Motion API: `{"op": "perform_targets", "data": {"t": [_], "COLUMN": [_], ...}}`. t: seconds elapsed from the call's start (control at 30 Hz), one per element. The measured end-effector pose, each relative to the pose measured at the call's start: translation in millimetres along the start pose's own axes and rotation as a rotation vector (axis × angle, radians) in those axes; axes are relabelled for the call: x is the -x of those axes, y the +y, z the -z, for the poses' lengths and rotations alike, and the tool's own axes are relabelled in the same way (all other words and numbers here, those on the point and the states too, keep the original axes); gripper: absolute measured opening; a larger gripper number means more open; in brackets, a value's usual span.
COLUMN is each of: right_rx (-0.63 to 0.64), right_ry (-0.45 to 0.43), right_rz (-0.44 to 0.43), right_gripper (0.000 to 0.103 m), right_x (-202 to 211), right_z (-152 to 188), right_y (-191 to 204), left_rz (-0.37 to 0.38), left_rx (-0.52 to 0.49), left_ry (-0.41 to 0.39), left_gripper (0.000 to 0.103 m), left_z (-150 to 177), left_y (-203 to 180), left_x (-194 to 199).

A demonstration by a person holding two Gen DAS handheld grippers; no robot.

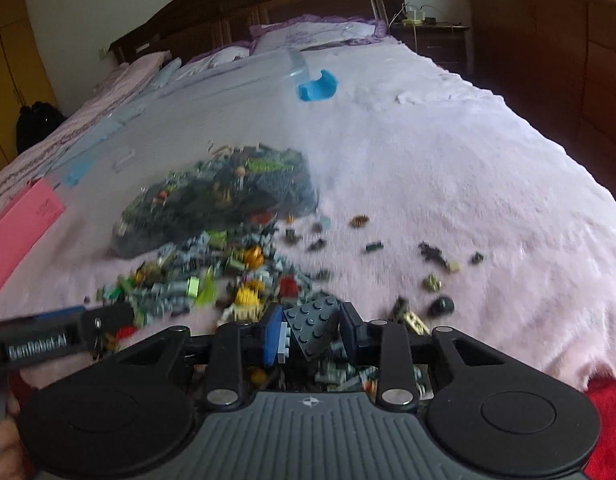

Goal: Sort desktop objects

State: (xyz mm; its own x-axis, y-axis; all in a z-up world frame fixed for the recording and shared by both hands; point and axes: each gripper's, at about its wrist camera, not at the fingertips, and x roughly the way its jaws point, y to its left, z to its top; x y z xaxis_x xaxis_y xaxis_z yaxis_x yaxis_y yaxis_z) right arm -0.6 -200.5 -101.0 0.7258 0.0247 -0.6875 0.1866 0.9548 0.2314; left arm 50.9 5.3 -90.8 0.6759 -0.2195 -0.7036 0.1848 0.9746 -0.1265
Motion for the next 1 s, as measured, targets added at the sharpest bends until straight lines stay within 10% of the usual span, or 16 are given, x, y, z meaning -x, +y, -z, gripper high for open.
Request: {"op": "perform_targets", "data": {"t": [1.0], "right_rx": [0.074], "right_ry": [-0.052], "right_rz": [-0.061], "right_gripper": [0.034], "right_x": [46], "right_z": [-10], "right_y": [25], "left_rz": [-0.02], "left_rx": [-0.052], "left_ry": [-0.043], "left_gripper": [0.064], "left_z": [-17], "left_y": [-9], "left_x": [51]}}
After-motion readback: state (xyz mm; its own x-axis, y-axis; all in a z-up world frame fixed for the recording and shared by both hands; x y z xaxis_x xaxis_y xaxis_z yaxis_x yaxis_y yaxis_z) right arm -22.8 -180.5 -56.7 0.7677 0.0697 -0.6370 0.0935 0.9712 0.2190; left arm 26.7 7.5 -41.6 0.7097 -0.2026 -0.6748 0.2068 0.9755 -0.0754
